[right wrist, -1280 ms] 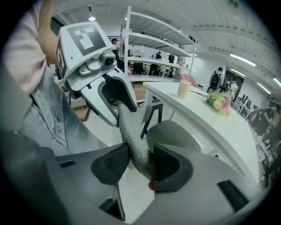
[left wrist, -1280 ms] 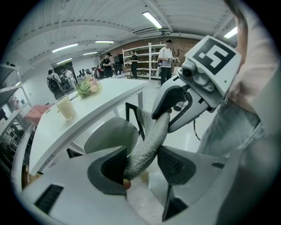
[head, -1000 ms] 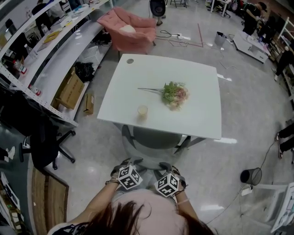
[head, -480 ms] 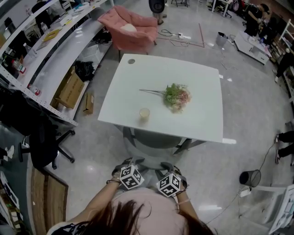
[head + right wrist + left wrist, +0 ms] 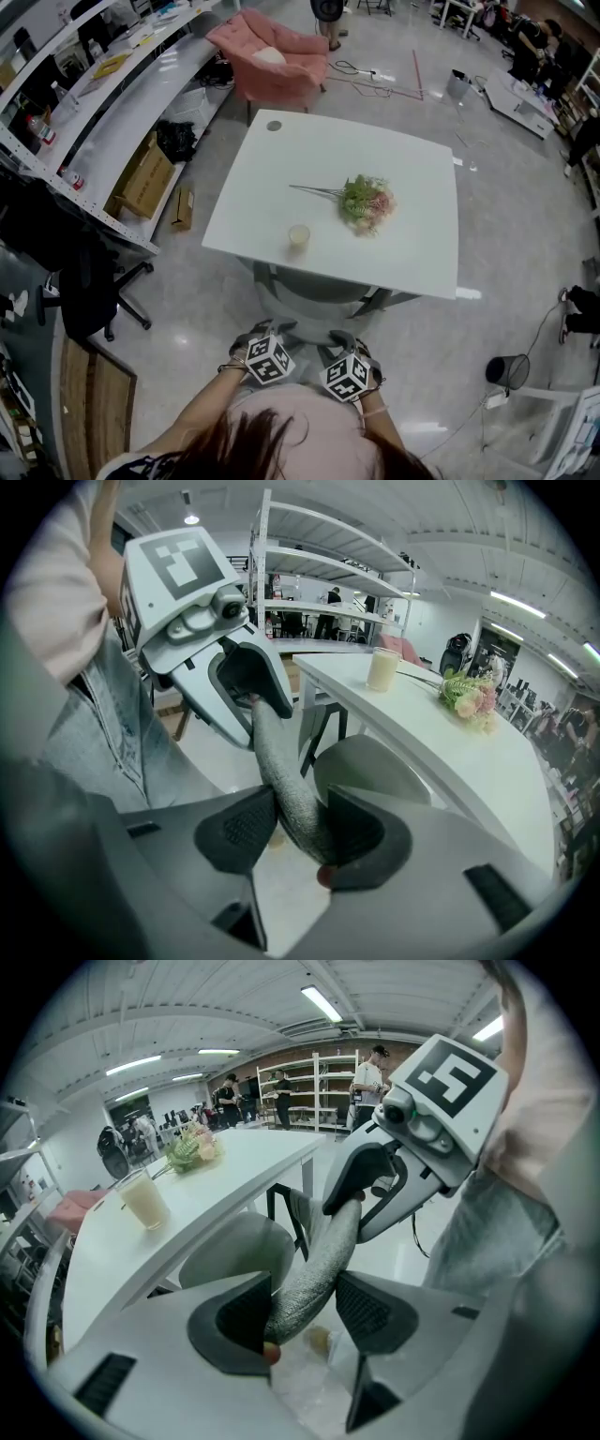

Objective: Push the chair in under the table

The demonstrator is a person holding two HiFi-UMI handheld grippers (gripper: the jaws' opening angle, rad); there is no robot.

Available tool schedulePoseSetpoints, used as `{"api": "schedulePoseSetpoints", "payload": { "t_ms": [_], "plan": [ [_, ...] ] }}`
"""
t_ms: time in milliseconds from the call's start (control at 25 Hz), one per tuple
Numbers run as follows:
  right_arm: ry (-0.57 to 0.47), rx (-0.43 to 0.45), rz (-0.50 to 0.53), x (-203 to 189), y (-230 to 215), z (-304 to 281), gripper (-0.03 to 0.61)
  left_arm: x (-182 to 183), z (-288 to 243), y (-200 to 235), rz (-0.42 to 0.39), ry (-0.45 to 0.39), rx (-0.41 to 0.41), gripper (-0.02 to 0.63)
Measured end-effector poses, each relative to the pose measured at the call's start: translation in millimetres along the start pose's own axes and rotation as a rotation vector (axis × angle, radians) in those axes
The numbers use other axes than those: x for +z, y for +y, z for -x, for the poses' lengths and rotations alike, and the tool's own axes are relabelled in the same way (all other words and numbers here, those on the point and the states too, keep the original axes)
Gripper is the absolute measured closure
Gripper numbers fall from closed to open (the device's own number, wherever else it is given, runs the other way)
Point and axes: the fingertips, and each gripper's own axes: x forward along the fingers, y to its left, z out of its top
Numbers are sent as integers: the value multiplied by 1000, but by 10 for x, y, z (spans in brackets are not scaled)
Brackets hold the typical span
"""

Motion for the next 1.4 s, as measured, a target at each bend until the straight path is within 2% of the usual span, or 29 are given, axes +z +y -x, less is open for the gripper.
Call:
{"api": "schedulePoseSetpoints", "payload": {
  "t_ms": [1400],
  "plan": [
    [-6,-14,5,276,-426,-247,408,126,-106,542,-8,-12,4,393]
  ]
}}
